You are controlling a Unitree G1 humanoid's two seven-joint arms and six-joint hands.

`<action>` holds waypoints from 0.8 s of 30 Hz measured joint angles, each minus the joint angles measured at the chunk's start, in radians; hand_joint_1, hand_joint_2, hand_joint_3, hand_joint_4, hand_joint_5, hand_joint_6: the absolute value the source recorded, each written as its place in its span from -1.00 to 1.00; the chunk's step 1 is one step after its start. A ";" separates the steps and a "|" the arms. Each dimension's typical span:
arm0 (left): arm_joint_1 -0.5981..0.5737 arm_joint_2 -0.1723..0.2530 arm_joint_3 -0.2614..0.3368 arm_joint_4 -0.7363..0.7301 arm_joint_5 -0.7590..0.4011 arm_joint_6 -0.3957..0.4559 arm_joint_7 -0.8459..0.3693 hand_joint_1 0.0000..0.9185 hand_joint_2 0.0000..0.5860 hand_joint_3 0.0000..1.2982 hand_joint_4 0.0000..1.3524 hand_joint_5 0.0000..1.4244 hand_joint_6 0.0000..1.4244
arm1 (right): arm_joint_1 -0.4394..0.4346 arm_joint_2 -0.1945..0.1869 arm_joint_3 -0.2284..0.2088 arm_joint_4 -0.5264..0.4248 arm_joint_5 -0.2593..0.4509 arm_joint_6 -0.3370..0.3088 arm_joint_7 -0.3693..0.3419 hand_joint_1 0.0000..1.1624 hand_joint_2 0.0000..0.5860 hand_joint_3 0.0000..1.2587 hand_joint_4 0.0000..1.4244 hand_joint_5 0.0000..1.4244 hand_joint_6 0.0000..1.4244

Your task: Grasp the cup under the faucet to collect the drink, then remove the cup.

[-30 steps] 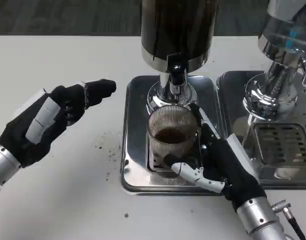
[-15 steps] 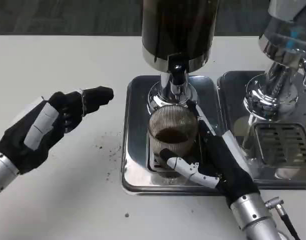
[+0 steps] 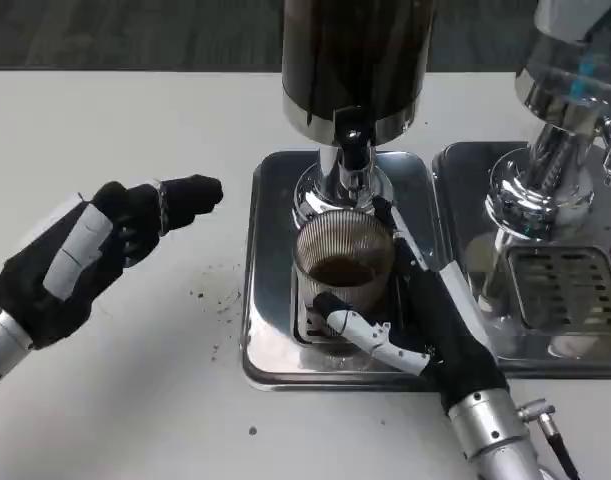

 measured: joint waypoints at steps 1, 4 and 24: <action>0.000 0.000 0.000 0.000 0.000 0.001 0.001 -1.00 -0.69 -0.50 -0.69 -0.81 -0.92 | -0.003 0.001 0.002 0.008 -0.009 -0.005 -0.013 0.05 -0.29 -1.00 -1.00 -1.00 -0.85; 0.000 0.000 0.000 0.000 0.001 0.001 0.001 -1.00 -0.70 -0.50 -0.68 -0.81 -0.92 | -0.003 0.003 0.012 0.012 -0.026 -0.008 -0.037 0.06 -0.31 -1.00 -1.00 -1.00 -0.81; 0.000 0.004 -0.001 0.000 0.003 0.004 0.003 -1.00 -0.66 -0.46 -0.63 -0.77 -0.88 | -0.027 0.004 0.050 0.017 -0.076 0.032 -0.127 0.20 -0.31 -0.74 -0.68 -0.55 -0.36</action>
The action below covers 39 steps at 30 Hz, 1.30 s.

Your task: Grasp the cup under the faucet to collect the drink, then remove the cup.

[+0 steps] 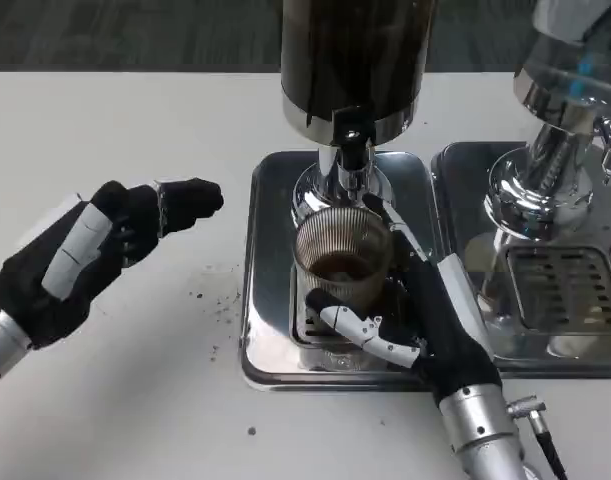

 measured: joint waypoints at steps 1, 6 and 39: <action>0.000 0.000 0.000 0.000 0.000 0.000 0.000 -1.00 -0.66 -0.46 -0.63 -0.77 -0.88 | 0.000 0.000 0.002 0.000 -0.003 0.001 -0.001 0.21 -0.31 -0.71 -0.65 -0.52 -0.30; 0.000 0.000 -0.002 0.000 0.002 0.000 0.000 -1.00 -0.65 -0.46 -0.61 -0.75 -0.87 | -0.005 0.002 0.011 -0.001 -0.023 0.015 -0.032 0.25 -0.30 -0.52 -0.50 -0.36 -0.08; 0.000 0.001 -0.012 0.000 0.004 0.000 0.001 -1.00 -0.40 -0.46 -0.59 -0.73 -0.82 | 0.080 0.031 0.048 0.024 -0.195 -0.045 -0.462 0.30 -0.32 -0.05 0.01 0.26 0.75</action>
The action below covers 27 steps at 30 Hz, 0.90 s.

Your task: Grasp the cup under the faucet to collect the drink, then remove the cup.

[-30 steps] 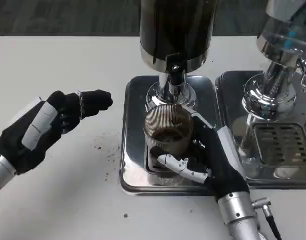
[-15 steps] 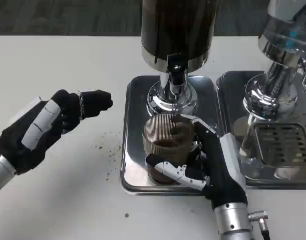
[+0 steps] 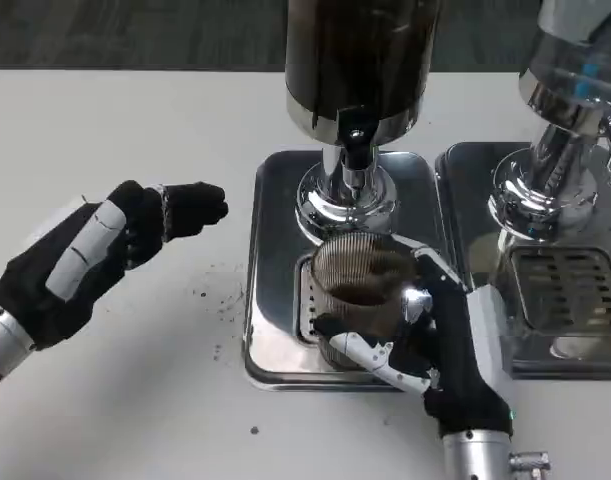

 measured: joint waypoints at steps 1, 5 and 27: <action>0.000 0.000 0.000 0.000 0.000 0.000 0.000 -1.00 -0.40 -0.46 -0.59 -0.73 -0.82 | 0.001 0.000 0.000 0.000 -0.002 0.000 -0.005 0.32 -0.33 -0.05 0.01 0.26 0.76; 0.000 0.000 -0.004 0.000 0.004 0.000 0.000 -1.00 -0.39 -0.46 -0.59 -0.73 -0.82 | 0.024 -0.005 -0.003 -0.031 -0.014 0.000 -0.026 0.50 -0.45 -0.06 -0.06 0.27 0.78; 0.073 -0.025 -0.080 -0.137 0.065 -0.145 0.000 -1.00 -0.38 -0.61 -0.78 -0.82 -0.85 | 0.167 -0.049 -0.050 -0.293 0.010 -0.004 0.024 0.71 -0.60 0.01 -0.03 0.25 0.83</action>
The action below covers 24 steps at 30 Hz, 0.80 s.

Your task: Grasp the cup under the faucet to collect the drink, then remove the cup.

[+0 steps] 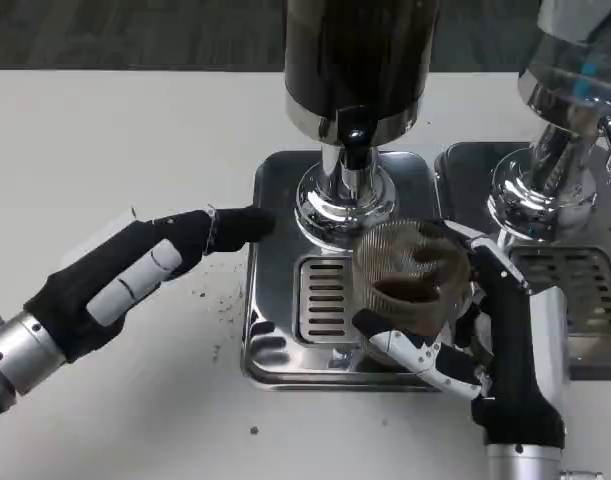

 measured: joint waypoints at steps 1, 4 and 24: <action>0.005 0.000 -0.003 -0.011 0.001 -0.012 0.000 -1.00 -0.38 -0.61 -0.78 -0.82 -0.85 | 0.007 -0.002 -0.003 -0.012 0.001 0.000 0.005 0.71 -0.60 0.01 -0.03 0.25 0.83; 0.018 0.000 -0.005 -0.042 0.004 -0.043 0.002 -1.00 -0.38 -0.63 -0.78 -0.83 -0.85 | 0.033 -0.010 -0.011 -0.050 0.003 0.000 0.025 0.70 -0.60 0.03 -0.01 0.25 0.83; 0.160 0.110 -0.041 -0.190 0.070 -0.283 0.047 -1.00 -0.45 -0.75 -0.96 -0.97 -0.93 | 0.159 -0.019 -0.052 -0.245 0.011 0.000 0.116 0.69 -0.64 0.10 0.04 0.29 0.83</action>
